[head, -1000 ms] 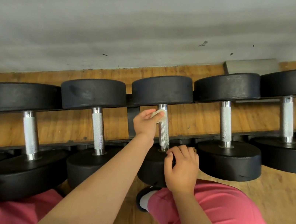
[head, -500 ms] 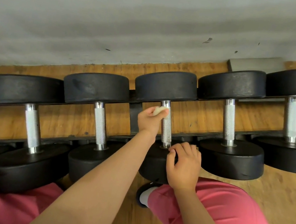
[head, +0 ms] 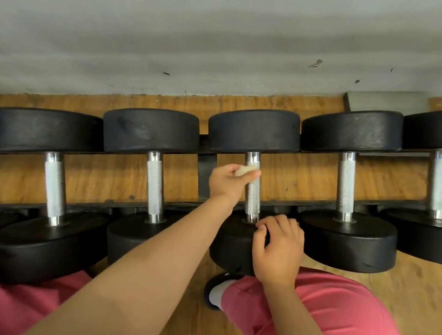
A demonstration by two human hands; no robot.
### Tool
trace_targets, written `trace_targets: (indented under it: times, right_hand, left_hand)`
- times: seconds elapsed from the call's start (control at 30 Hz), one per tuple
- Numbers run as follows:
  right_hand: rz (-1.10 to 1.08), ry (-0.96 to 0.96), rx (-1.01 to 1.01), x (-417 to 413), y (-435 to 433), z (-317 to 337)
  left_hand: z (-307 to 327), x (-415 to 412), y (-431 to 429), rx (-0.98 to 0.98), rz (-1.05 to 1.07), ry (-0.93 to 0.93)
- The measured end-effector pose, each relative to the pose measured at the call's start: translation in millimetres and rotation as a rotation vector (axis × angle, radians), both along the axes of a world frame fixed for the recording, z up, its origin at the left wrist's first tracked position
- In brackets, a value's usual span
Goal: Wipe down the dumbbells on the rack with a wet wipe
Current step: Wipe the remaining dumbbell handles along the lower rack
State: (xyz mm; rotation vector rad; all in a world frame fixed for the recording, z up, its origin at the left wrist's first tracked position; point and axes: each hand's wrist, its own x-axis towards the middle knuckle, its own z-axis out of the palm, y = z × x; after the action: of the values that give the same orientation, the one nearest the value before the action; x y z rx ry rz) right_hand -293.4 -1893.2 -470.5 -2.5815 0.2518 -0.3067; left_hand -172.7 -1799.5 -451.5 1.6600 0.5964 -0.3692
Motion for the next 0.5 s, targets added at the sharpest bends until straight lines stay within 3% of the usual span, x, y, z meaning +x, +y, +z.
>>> trace_targets:
  times: [0.13, 0.33, 0.5]
  right_hand:
    - [-0.004, -0.004, -0.009, 0.4, 0.0, -0.8]
    - [-0.012, 0.022, -0.012, -0.5, -0.7, -1.5]
    - [-0.016, 0.027, -0.009, 0.1, -0.2, -0.9]
  left_hand:
    - [-6.2, -9.9, 2.0, -0.028, 0.104, 0.007]
    - [-9.0, -20.9, 11.1, 0.06, -0.157, -0.001]
    - [-14.4, -22.5, 17.9, 0.103, -0.174, -0.033]
